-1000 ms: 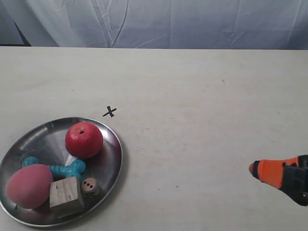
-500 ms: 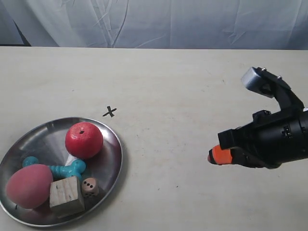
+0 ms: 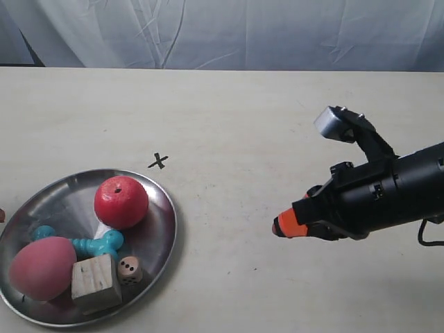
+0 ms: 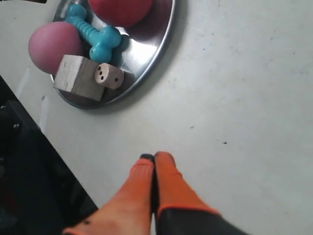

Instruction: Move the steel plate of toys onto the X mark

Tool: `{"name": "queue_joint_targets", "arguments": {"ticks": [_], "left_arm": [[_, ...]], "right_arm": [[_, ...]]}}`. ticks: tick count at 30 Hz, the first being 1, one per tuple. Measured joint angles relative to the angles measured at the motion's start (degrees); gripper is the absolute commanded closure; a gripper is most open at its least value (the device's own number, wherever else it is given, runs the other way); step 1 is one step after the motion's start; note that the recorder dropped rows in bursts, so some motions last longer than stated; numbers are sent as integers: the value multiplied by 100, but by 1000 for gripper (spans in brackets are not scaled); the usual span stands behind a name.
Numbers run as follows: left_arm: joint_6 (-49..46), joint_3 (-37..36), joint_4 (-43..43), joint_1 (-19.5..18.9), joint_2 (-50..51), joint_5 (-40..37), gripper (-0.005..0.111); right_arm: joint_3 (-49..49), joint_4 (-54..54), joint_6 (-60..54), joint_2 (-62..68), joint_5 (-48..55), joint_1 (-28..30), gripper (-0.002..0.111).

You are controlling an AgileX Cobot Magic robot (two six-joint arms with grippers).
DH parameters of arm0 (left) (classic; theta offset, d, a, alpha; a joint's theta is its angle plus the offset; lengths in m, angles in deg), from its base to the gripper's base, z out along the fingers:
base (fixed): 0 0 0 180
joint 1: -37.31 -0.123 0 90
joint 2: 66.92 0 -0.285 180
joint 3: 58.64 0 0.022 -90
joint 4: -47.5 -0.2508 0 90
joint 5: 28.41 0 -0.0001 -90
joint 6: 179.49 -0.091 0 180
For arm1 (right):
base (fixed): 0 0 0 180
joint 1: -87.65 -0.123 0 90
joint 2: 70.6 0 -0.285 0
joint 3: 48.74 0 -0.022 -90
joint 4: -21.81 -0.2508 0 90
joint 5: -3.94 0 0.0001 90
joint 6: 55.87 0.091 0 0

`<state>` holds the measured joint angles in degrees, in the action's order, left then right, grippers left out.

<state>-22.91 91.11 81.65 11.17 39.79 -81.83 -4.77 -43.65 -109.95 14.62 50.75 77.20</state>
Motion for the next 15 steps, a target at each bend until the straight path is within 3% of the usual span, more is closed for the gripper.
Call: {"name": "queue_joint_targets", "arguments": {"ticks": [4, 7, 15], "left_arm": [[0, 0, -4, 0, 0, 15, 69], [0, 0, -4, 0, 0, 51, 69], [-75, 0, 110, 0, 215, 76, 69]], "right_arm": [[0, -150, -84, 304, -10, 0, 74], [0, -264, -189, 418, -10, 0, 60], [0, -466, -249, 501, -112, 0, 60]]}}
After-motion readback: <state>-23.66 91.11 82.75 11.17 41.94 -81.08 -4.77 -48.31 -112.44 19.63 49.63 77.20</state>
